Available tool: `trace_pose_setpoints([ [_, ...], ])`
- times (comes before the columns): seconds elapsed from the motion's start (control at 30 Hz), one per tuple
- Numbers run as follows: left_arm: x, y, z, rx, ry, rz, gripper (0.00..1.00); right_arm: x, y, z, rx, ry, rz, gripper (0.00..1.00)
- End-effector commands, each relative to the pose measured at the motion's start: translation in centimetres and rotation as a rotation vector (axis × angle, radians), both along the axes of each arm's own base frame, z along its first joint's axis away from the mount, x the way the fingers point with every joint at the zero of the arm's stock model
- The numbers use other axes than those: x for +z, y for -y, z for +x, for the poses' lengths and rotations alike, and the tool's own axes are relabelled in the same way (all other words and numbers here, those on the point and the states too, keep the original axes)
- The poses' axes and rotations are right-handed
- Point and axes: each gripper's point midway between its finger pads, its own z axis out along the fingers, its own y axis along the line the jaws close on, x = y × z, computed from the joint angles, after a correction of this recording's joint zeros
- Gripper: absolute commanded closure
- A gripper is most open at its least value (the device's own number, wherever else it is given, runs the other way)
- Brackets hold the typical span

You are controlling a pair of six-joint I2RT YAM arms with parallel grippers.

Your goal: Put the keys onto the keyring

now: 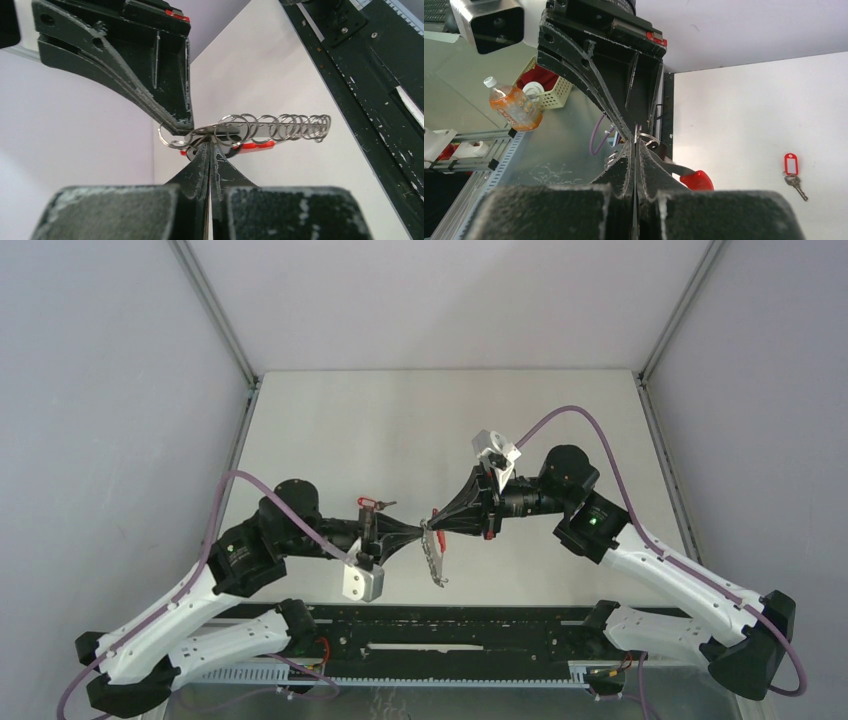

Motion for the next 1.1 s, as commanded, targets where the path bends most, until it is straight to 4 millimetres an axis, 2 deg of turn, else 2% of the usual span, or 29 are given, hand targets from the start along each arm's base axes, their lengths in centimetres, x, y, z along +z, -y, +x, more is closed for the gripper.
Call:
trace_pose_setpoints([
  [0.0,-0.4,0.1,-0.1,-0.014,0.058,-0.005,1.0,1.4,0.1,0.3,-0.023,0.018,0.042,1.0],
  [0.3,-0.6,-0.4,-1.2,-0.042,0.039,0.009,1.0,1.5,0.6,0.9,-0.087,0.034,0.073,1.0],
  [0.4,-0.6,-0.6,-1.1,-0.017,0.013,0.007,1.0,1.4,0.7,0.9,-0.089,0.037,0.073,1.0],
  [0.47,0.1,-0.6,-0.5,0.028,-0.025,-0.02,0.98,1.3,0.7,0.8,-0.083,0.039,0.072,1.0],
  [0.6,2.8,-0.5,0.8,0.155,-0.201,-0.144,0.9,1.1,1.0,0.4,-0.07,0.057,0.082,1.0],
  [0.67,3.8,-0.4,1.0,0.184,-0.31,-0.192,0.69,1.2,1.1,0.1,-0.063,0.071,0.094,1.0],
  [0.77,4.5,-0.1,0.5,0.166,-0.466,-0.21,0.54,1.2,1.3,-0.2,-0.057,0.098,0.104,1.0],
  [0.87,4.8,0.2,-0.5,0.116,-0.625,-0.193,0.51,1.4,1.4,-0.3,-0.058,0.124,0.111,1.0],
  [0.97,4.5,0.6,-0.8,0.091,-0.76,-0.169,0.54,1.7,1.5,-0.6,-0.046,0.149,0.123,1.0],
  [1.07,4.9,0.9,-1.0,0.051,-0.824,-0.17,0.59,1.9,1.4,-0.7,-0.037,0.164,0.13,1.0],
])
